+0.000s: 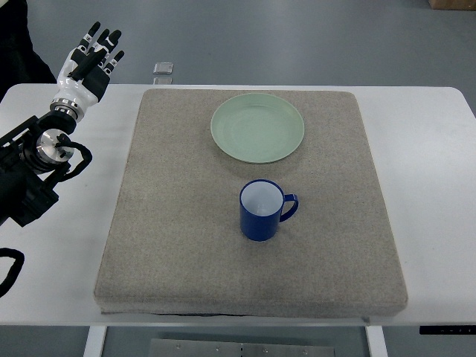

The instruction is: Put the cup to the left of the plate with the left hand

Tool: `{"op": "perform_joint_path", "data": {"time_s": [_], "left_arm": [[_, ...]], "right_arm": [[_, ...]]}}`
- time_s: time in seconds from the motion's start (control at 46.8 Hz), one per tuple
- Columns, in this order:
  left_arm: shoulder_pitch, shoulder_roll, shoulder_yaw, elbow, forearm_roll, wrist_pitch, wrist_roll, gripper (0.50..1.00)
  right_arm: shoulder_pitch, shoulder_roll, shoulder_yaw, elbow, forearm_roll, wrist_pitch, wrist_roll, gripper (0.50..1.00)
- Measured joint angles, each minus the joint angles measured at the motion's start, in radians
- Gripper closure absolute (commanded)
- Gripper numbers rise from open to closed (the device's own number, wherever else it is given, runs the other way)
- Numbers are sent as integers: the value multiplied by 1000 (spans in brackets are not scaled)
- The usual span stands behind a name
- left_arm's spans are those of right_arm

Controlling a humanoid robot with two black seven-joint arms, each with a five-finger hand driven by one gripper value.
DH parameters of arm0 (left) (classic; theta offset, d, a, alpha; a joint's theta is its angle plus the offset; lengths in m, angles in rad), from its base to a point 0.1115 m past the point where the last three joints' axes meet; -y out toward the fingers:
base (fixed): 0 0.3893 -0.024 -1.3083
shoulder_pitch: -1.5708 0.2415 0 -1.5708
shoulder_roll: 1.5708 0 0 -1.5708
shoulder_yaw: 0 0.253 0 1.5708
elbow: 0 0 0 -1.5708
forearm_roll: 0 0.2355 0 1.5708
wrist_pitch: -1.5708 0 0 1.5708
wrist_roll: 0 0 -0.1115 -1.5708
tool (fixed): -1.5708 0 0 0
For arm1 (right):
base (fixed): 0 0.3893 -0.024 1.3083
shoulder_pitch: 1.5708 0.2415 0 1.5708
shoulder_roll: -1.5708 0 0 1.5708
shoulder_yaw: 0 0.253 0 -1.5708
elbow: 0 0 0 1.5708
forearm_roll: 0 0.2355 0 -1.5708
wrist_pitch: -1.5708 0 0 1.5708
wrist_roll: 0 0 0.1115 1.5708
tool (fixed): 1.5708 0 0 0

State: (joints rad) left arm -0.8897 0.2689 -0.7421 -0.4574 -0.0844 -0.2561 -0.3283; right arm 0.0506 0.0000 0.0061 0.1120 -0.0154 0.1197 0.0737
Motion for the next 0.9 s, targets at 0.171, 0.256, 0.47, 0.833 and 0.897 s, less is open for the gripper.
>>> {"op": "perform_joint_path", "data": {"time_s": [0.171, 0.256, 0.47, 0.833, 0.897], "left_arm": [[0, -2, 2, 0, 0, 0, -9, 504], [0, -2, 3, 0, 0, 1, -9, 504], [-3, -2, 6, -5, 1, 10, -8, 504], [-17, 7, 123, -50, 6, -1, 3, 504], [-18, 15, 176, -68, 8, -6, 3, 504]], "right_arm": [[0, 0, 0, 0, 0, 0, 0, 566], [0, 0, 0, 0, 0, 0, 0, 566], [0, 0, 0, 0, 0, 0, 0, 566], [0, 0, 0, 0, 0, 0, 0, 566], [0, 0, 0, 0, 0, 0, 0, 566]]}}
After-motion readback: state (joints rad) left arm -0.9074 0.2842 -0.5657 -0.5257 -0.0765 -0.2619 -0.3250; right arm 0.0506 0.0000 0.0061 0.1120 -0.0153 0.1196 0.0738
